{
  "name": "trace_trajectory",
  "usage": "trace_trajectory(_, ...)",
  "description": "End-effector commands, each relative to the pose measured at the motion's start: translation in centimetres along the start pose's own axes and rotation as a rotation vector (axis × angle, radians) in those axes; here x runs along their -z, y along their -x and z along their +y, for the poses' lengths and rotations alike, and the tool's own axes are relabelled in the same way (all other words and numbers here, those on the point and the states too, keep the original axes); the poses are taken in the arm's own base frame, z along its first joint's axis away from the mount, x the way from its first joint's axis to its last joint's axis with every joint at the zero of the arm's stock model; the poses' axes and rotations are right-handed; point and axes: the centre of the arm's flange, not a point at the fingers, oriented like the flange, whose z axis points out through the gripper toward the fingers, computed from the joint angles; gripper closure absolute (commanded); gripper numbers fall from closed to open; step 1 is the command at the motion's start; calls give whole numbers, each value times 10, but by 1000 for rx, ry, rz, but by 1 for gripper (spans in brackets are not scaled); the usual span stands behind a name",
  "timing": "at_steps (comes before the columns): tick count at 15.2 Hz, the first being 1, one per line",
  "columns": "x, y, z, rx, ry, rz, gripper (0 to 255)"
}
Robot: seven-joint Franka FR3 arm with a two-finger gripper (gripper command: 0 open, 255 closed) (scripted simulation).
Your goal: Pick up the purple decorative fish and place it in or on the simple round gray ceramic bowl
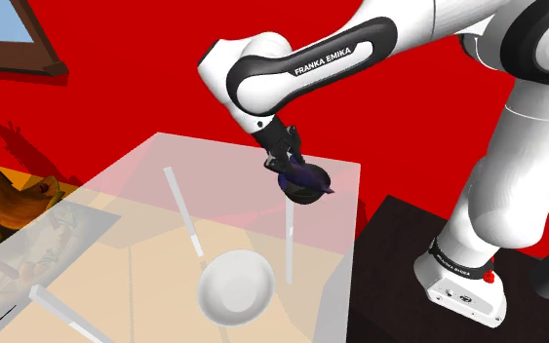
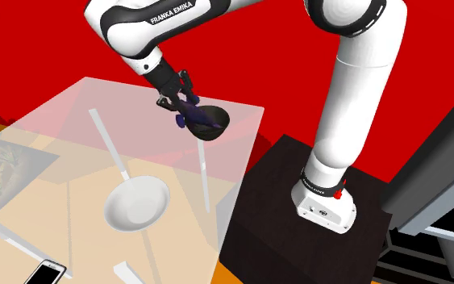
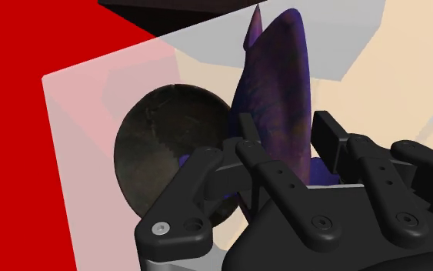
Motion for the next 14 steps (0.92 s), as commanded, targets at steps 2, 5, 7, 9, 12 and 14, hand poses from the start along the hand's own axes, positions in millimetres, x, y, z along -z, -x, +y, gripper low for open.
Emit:
trace_trajectory(2, 1, -16, 34, 0, 0, 0, 255)
trace_trajectory(5, 2, -33, 70, 0, 0, 0, 255)
trace_trajectory(7, 4, -44, 94, 0, 0, 0, 255)
trace_trajectory(9, 5, -55, 118, 0, 0, 0, 255)
trace_trajectory(12, -3, -66, 129, 0, 0, 0, 255)
trace_trajectory(14, -12, -71, 126, 0, 0, 0, 255)
